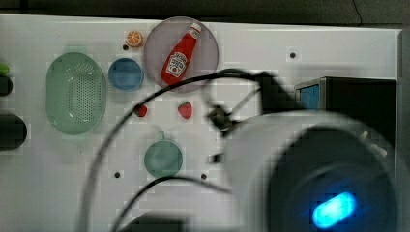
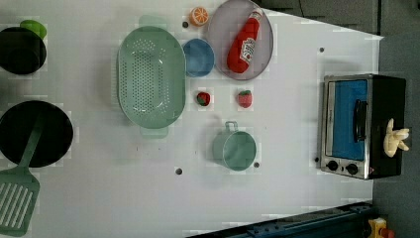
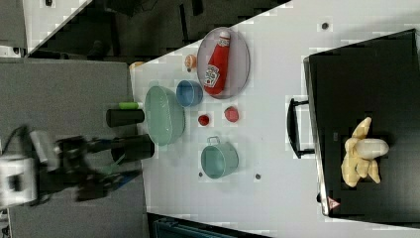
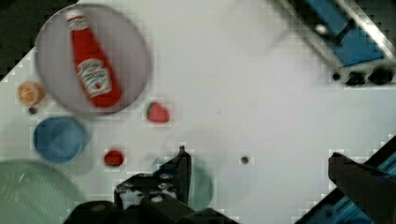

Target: Pick banana from table and place on oven.

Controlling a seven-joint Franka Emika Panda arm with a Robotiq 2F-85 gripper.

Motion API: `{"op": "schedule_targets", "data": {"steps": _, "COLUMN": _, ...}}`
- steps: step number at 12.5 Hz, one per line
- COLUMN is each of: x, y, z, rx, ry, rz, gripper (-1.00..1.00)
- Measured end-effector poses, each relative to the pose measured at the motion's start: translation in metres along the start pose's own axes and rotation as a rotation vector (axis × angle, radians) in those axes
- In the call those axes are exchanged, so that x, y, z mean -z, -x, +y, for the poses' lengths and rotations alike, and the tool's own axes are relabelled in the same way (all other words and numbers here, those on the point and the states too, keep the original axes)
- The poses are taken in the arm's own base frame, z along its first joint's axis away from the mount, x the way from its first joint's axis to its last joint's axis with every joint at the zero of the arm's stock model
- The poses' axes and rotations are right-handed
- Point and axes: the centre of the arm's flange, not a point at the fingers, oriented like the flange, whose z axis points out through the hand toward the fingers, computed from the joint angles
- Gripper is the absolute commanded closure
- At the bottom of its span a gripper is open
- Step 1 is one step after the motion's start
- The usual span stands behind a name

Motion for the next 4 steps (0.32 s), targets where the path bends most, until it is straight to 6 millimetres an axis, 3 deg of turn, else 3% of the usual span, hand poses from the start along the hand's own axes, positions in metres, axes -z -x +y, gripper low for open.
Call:
{"op": "schedule_targets", "data": {"steps": 2, "x": 0.022, "y": 0.034, "z": -0.021, "rx": 0.010, "ry": -0.010, "rz": 0.043, "gripper": -1.00}}
{"op": "schedule_targets", "data": {"steps": 4, "x": 0.022, "y": 0.037, "z": -0.017, "rx": -0.019, "ry": 0.007, "rz": 0.040, "gripper": -1.00}}
